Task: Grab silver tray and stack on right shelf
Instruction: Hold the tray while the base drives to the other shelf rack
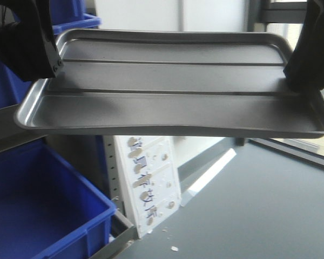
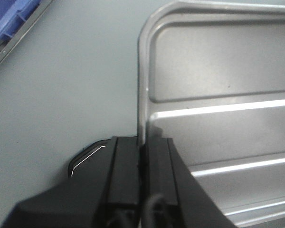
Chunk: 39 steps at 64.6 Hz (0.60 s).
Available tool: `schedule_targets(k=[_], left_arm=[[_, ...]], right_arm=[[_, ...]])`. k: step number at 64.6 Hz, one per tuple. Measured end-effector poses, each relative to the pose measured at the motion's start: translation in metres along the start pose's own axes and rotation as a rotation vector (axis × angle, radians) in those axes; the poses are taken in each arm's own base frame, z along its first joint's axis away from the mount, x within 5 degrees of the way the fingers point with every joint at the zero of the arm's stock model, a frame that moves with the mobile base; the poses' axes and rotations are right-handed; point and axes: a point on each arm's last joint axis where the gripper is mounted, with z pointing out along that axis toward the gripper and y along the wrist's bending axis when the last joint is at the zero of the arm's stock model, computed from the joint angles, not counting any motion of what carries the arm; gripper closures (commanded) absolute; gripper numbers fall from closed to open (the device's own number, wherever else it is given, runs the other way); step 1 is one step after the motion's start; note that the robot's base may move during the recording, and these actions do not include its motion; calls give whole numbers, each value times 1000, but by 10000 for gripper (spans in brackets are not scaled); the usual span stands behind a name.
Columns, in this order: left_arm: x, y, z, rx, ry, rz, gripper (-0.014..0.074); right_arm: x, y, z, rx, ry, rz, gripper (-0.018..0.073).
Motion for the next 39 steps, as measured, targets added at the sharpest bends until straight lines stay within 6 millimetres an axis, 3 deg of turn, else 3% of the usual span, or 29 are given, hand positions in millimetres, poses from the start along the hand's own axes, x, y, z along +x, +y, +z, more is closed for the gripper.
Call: schedule_targets(k=[39], left_arm=[[0,0,0,0,0,0,690]], right_arm=[[0,0,0,0,0,0,503]])
